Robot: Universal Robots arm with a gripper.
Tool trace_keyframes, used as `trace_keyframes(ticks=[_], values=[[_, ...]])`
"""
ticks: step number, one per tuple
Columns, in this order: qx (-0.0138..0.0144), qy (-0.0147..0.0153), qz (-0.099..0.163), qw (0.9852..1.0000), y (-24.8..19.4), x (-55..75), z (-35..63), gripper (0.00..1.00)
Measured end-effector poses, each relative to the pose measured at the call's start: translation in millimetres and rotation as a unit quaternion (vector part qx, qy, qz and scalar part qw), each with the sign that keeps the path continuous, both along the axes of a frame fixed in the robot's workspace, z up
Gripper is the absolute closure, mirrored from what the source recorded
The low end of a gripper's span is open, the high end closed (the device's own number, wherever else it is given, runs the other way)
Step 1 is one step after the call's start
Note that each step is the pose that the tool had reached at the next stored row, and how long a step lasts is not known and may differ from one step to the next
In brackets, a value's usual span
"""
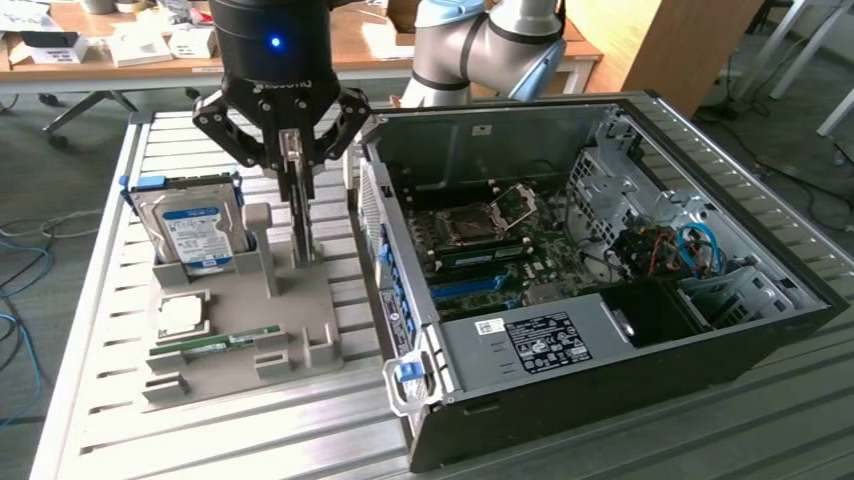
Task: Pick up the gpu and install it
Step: 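Pick up the gpu and move the gpu toward the slot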
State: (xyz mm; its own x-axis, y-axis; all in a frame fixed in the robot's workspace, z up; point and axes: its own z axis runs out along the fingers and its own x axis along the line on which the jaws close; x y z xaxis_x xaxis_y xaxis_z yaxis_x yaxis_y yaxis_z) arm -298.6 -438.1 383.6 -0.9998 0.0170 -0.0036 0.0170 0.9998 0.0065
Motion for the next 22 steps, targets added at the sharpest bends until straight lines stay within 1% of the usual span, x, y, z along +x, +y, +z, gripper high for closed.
trace_keyframes(ticks=[8, 15, 22], values=[[0.0, 0.0, 0.0, 1.0, 0.0, 0.0, 11.3, 0.74], [0.0, 0.0, 0.0, 1.0, 0.0, 0.0, 16.8, 0.74], [0.0, 0.0, 0.0, 1.0, 0.0, 0.0, 20.2, 0.74]])
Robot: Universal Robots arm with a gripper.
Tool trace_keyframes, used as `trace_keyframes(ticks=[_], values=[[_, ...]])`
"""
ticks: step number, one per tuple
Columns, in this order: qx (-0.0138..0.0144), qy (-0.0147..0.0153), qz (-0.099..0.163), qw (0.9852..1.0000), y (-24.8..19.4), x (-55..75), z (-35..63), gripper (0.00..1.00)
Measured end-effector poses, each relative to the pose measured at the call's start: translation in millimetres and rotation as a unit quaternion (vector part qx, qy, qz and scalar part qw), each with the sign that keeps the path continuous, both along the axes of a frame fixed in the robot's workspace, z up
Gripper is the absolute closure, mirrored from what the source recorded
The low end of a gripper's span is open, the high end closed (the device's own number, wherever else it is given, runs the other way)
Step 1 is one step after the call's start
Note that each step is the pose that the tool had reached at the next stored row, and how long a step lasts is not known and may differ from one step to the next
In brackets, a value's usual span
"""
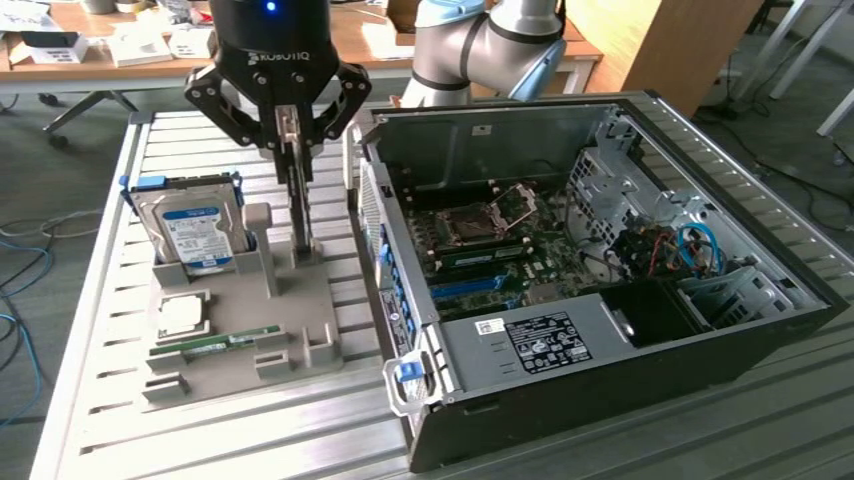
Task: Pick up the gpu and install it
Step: 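Pick up the gpu and move the gpu toward the slot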
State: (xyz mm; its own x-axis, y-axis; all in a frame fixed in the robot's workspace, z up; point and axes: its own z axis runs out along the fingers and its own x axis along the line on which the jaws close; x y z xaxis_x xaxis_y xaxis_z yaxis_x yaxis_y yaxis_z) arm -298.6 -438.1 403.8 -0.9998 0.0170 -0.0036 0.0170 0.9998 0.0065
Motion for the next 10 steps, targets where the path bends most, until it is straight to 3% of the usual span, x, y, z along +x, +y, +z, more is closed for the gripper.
trace_keyframes(ticks=[10], values=[[0.0001, 0.0, 0.0, 1.0, 0.0, 0.0, 4.0, 0.74]])
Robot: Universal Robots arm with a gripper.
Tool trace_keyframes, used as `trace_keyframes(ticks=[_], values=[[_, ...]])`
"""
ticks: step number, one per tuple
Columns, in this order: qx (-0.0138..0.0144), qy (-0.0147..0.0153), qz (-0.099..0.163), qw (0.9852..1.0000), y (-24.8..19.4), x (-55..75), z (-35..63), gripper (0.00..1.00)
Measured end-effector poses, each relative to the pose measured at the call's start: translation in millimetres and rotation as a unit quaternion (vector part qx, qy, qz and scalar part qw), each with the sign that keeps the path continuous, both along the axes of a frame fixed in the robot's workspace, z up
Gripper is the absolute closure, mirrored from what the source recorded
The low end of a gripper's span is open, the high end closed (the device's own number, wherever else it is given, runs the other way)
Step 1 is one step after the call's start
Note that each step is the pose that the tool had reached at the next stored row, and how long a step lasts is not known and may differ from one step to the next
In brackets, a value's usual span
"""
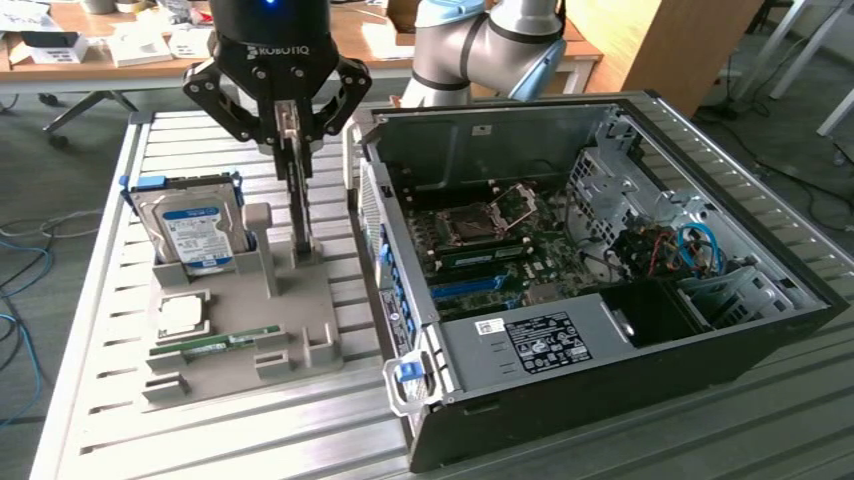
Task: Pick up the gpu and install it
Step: 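Pick up the gpu and move the gpu toward the slot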
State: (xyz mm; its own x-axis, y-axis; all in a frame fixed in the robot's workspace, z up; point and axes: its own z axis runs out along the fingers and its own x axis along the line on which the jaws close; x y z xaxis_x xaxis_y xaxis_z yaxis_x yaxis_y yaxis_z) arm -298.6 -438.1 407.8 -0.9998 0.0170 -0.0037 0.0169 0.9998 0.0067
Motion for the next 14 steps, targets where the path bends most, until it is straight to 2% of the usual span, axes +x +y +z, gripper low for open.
trace_keyframes(ticks=[14], values=[[0.0, 0.0, 0.0, 1.0, 0.0, 0.0, 5.2, 0.74]])
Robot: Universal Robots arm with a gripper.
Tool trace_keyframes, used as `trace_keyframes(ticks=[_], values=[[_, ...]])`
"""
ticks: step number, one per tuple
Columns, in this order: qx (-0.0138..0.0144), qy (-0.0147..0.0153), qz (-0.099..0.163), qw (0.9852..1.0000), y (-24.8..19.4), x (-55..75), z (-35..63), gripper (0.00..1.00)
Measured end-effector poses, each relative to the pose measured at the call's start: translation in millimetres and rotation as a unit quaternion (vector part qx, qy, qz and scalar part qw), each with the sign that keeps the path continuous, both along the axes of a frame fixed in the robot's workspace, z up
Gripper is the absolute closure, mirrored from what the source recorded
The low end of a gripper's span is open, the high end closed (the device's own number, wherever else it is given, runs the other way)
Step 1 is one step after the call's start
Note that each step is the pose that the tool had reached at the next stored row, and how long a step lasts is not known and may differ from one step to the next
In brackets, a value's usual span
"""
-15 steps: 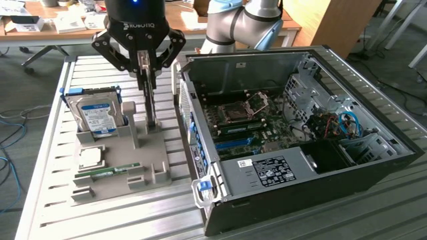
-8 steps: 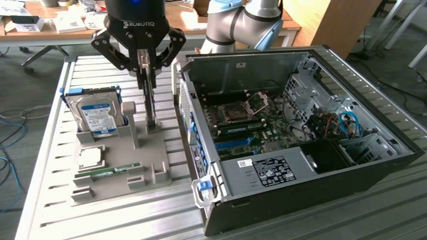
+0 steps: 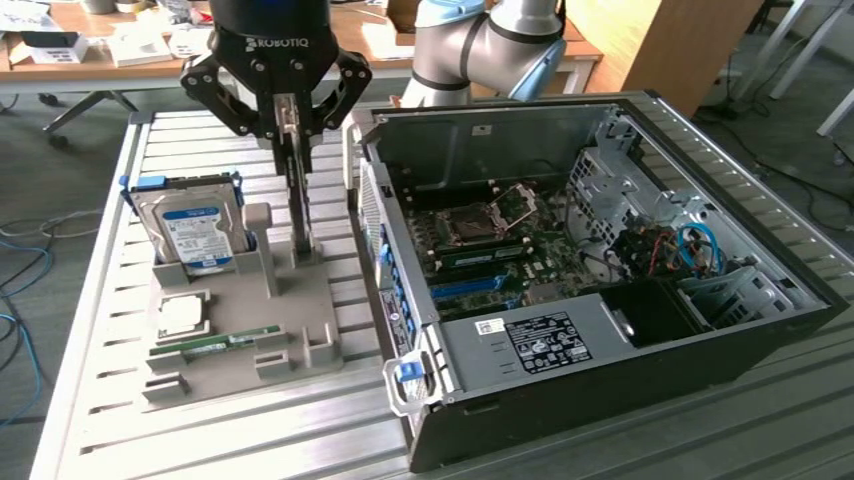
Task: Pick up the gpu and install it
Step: 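Pick up the gpu and move the gpu toward the slot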
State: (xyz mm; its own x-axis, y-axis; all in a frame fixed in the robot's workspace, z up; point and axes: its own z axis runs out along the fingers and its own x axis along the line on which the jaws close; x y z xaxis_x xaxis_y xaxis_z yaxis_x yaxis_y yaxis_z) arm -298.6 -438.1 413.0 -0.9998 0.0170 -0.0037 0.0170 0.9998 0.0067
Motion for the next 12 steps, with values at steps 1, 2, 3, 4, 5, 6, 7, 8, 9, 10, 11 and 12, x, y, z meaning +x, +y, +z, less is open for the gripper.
trace_keyframes(ticks=[1, 2, 3, 4, 5, 6, 7, 8, 9, 10, 11, 12], values=[[0.0, 0.0, 0.0, 1.0, 0.0, 0.0, 0.1, 0.74], [-0.0001, 0.0, 0.0, 1.0, 0.0, 0.0, 0.1, 0.74], [-0.0001, 0.0001, 0.0, 1.0, 0.0, 0.0, 0.1, 0.74], [-0.0001, 0.0, 0.0, 1.0, 0.0, 0.0, 0.3, 0.74], [-0.0001, 0.0001, 0.0, 1.0, 0.0, 0.0, 0.7, 0.74], [-0.0001, 0.0001, 0.0, 1.0, 0.0, 0.0, 1.1, 0.74], [-0.0001, 0.0, 0.0, 1.0, 0.0, 0.0, 1.6, 0.74], [0.0, 0.0, 0.0, 1.0, 0.0, 0.0, 2.0, 0.74], [0.0, 0.0, 0.0, 1.0, 0.0, 0.0, 2.2, 0.74], [-0.0001, 0.0, 0.0, 1.0, 0.0, 0.0, 2.6, 0.74], [0.0, 0.0, 0.0, 1.0, 0.0, 0.0, 2.8, 0.74], [-0.0001, 0.0, 0.0, 1.0, 0.0, 0.0, 3.1, 0.74]])
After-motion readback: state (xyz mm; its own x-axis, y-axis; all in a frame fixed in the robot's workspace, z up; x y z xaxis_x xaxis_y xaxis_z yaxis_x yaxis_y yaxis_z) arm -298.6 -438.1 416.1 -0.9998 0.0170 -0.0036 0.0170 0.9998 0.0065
